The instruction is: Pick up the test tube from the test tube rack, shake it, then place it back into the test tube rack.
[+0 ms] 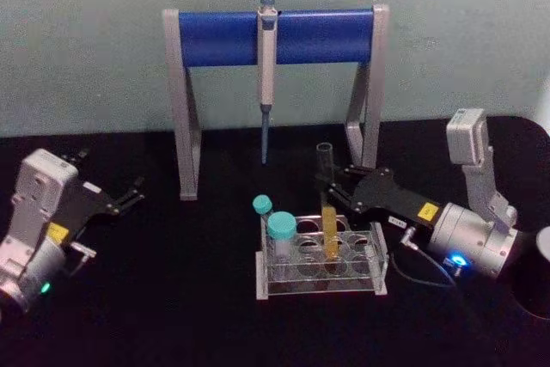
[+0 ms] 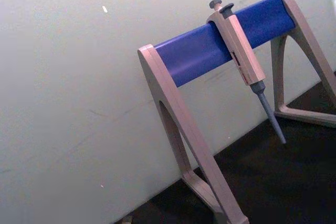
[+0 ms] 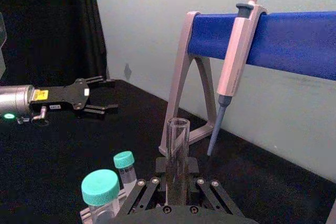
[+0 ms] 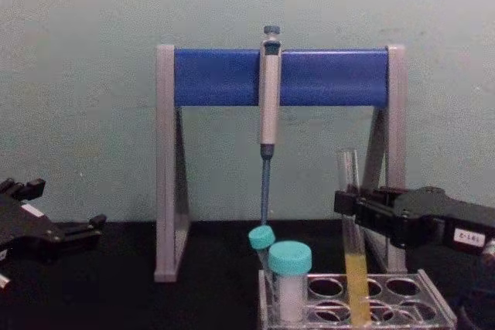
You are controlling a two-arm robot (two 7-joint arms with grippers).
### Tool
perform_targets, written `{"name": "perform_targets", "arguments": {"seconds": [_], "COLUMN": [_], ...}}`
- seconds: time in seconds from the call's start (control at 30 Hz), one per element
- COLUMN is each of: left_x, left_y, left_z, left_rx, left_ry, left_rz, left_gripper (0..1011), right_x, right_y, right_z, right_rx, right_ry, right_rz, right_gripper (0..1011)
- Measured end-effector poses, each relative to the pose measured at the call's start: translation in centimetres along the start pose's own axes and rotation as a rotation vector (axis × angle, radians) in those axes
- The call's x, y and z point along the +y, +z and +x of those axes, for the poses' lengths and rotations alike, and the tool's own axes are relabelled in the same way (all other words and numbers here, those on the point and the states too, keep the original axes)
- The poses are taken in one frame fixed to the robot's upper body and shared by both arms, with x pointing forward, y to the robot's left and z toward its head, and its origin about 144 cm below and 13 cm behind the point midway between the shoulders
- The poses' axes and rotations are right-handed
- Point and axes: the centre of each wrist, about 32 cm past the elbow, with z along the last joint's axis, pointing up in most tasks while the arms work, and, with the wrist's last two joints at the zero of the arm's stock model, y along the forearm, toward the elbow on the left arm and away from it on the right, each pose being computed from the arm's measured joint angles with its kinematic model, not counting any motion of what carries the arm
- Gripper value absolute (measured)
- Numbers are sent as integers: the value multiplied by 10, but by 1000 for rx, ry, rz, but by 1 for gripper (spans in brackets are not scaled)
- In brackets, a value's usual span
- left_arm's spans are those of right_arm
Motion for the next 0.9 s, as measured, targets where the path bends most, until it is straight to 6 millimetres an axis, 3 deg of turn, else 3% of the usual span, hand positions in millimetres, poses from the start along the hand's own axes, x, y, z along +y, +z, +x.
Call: {"name": "perform_targets", "arguments": {"seconds": [0.9], "left_x": [0], "left_y": [0], "left_z": [0], "left_rx": [0], "left_ry": [0], "left_rz": [0], "left_gripper": [1001], "right_x": [-2], "right_y": [-2], "right_z": [0], "right_rx": [17], "right_ry": [-7], "right_rz": [-19], "right_gripper": [229]}}
